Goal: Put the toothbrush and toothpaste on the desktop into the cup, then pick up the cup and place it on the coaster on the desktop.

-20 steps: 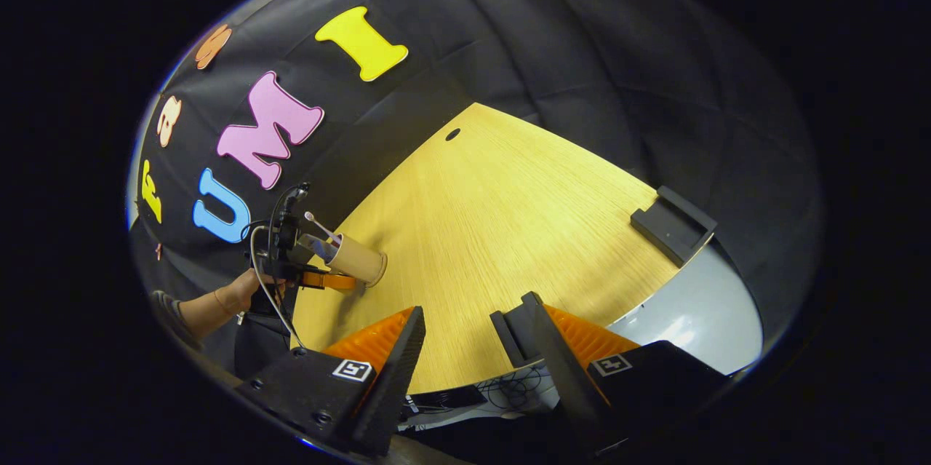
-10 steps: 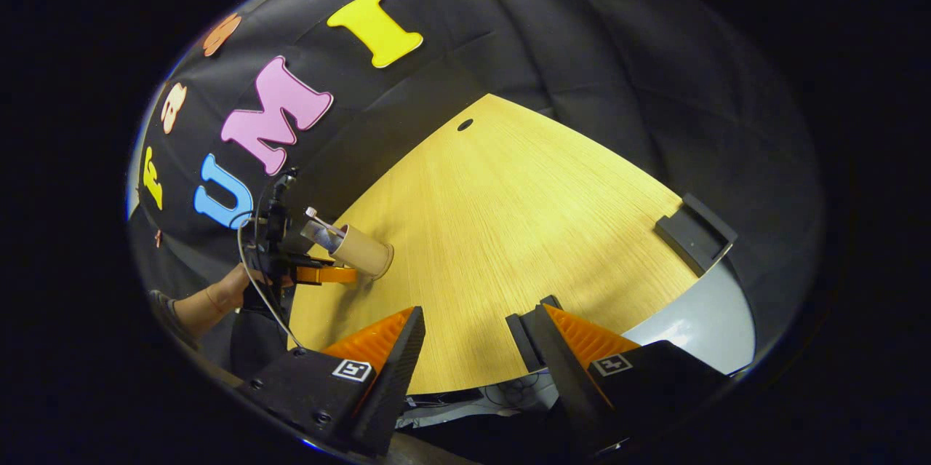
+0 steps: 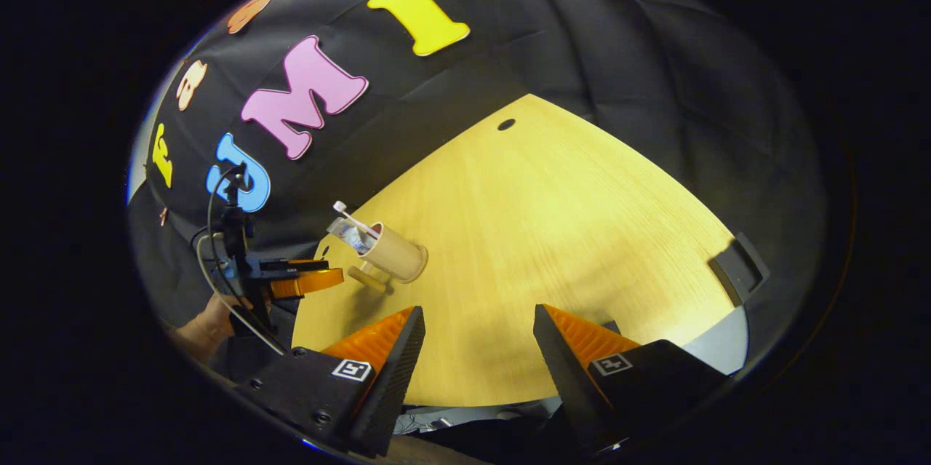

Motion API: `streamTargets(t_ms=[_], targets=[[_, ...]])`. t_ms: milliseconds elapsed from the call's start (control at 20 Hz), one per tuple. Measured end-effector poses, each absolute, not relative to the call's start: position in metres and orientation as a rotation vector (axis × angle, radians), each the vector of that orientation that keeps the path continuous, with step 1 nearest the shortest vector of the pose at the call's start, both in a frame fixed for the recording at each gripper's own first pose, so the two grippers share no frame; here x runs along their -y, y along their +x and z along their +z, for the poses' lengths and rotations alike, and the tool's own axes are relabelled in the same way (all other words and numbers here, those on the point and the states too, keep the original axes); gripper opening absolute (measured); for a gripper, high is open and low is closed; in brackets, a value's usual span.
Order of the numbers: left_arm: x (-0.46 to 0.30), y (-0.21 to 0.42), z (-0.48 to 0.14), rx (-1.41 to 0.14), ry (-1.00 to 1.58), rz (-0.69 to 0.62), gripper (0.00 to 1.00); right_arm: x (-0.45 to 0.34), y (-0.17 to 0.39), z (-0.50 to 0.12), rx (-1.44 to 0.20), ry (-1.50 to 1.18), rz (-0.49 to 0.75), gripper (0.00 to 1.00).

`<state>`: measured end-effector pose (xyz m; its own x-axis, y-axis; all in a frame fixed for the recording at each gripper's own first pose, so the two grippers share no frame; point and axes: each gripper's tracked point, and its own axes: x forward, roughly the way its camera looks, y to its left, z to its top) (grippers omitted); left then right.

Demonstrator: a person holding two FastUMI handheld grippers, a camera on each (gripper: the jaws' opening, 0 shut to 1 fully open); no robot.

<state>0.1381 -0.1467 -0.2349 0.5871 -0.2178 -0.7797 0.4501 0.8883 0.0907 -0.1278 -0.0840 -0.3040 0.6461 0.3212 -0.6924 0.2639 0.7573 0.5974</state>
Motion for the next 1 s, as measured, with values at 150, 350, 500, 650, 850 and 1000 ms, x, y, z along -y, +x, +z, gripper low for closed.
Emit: streamTargets(t_ms=[150, 350, 500, 650, 850, 1000], targets=[[0.133, 0.121, -0.209, -0.804, 0.213, -0.345, 0.83, 0.075, -0.111, -0.293, -0.863, 0.682, 0.067, 0.93], [0.104, 0.106, -0.180, -0.739, 0.139, -0.249, 0.84, 0.052, -0.095, -0.278, -0.861, 0.641, 0.131, 0.93], [0.086, 0.093, -0.170, -0.704, 0.087, -0.212, 0.84, 0.038, -0.080, -0.268, -0.850, 0.605, 0.158, 0.93], [0.076, 0.080, -0.168, -0.686, 0.037, -0.181, 0.84, 0.024, -0.067, -0.258, -0.845, 0.582, 0.188, 0.93], [0.061, 0.057, -0.161, -0.669, -0.062, -0.141, 0.83, 0.006, -0.053, -0.245, -0.838, 0.567, 0.227, 0.93], [0.046, 0.044, -0.169, -0.673, -0.109, -0.104, 0.86, -0.008, -0.047, -0.235, -0.837, 0.565, 0.259, 0.93]])
